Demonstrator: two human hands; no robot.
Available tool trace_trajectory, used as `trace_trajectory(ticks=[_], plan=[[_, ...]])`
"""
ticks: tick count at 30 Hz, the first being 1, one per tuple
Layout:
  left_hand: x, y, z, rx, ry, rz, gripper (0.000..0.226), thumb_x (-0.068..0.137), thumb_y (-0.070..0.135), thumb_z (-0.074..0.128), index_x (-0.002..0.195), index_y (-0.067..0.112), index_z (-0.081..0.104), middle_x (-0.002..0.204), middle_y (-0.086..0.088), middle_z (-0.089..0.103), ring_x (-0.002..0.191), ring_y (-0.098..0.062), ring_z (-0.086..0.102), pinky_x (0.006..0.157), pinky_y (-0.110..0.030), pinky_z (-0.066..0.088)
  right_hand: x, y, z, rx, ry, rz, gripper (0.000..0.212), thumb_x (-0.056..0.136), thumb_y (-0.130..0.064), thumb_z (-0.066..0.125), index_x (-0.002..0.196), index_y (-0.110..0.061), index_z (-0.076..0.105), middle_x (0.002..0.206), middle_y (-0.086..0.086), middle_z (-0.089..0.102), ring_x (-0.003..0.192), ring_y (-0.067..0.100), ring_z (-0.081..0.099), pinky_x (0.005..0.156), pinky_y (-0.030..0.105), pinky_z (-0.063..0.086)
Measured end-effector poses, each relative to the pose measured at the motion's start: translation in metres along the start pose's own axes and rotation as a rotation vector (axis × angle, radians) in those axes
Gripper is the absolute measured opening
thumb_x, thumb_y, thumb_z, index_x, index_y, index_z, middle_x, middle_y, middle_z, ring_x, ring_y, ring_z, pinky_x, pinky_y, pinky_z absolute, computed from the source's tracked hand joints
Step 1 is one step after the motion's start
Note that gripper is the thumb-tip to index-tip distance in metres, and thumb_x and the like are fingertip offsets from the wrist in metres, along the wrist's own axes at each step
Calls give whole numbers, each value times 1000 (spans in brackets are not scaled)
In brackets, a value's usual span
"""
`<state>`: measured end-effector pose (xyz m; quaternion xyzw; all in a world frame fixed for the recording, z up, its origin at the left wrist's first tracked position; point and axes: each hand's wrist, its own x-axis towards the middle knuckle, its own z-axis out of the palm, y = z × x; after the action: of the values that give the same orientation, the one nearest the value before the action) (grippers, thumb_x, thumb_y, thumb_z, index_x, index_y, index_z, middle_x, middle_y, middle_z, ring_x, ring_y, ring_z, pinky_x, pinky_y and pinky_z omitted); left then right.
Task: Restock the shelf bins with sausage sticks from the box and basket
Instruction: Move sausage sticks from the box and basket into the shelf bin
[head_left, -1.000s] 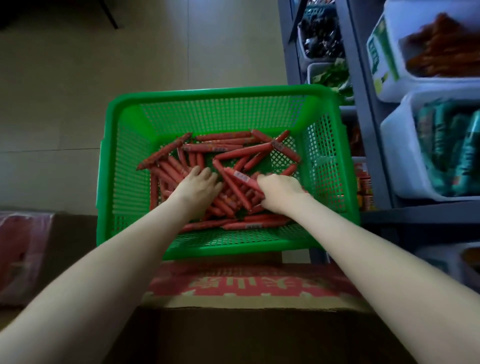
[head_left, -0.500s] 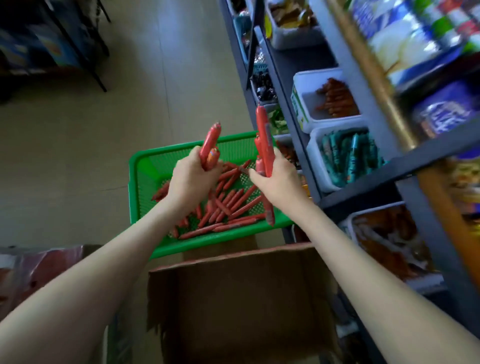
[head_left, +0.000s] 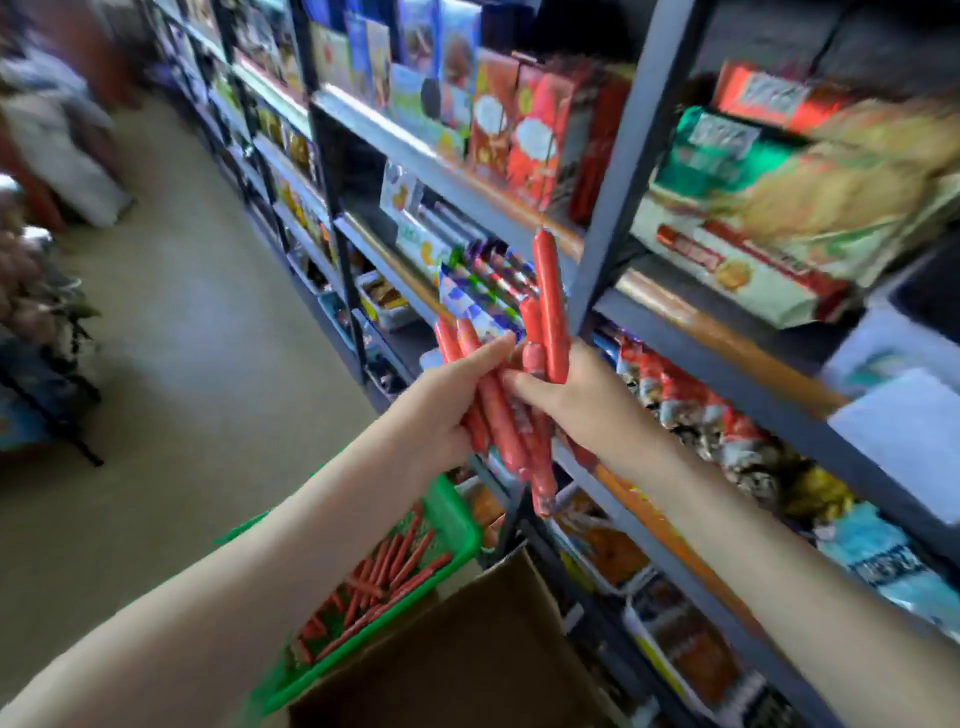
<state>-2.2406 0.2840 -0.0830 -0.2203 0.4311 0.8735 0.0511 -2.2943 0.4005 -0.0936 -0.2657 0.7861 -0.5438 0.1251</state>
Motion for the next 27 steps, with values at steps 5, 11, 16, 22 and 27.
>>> trace_trajectory(ticks=[5,11,16,22,27], plan=[[-10,10,84,117,-169,-54,36,95,10,50,61,5,62,46,-6,59,34,-15,56,36,-21,48,-25,-24,-76,51,216,-10,20,81,-18,71,89,-28,57,70,-11,59,74,8,60,77,33,48],[-7,0,152,269,-298,-109,12,90,14,58,85,5,66,77,-9,68,63,-19,64,66,-31,55,-72,-45,-161,-71,282,-5,26,83,-23,71,102,-13,56,80,-1,57,77,13,63,74,31,51],[-1,-11,197,274,-414,-64,17,93,12,54,83,4,65,72,-7,69,60,-16,66,56,-24,56,-97,-54,-212,-54,390,-125,31,85,-6,66,107,-19,49,75,-6,46,62,-6,52,66,12,45],[10,-17,233,327,-494,-43,14,91,13,57,82,7,66,72,-4,69,61,-13,66,60,-24,55,-114,-55,-248,-71,366,-305,47,83,2,65,111,-29,44,77,-11,42,71,2,45,71,23,45],[21,-21,248,345,-494,-54,12,92,15,56,88,9,65,76,-2,68,63,-12,65,61,-27,53,-116,-55,-260,-48,413,-423,44,77,-11,64,108,-32,41,73,-24,48,73,4,46,74,25,44]])
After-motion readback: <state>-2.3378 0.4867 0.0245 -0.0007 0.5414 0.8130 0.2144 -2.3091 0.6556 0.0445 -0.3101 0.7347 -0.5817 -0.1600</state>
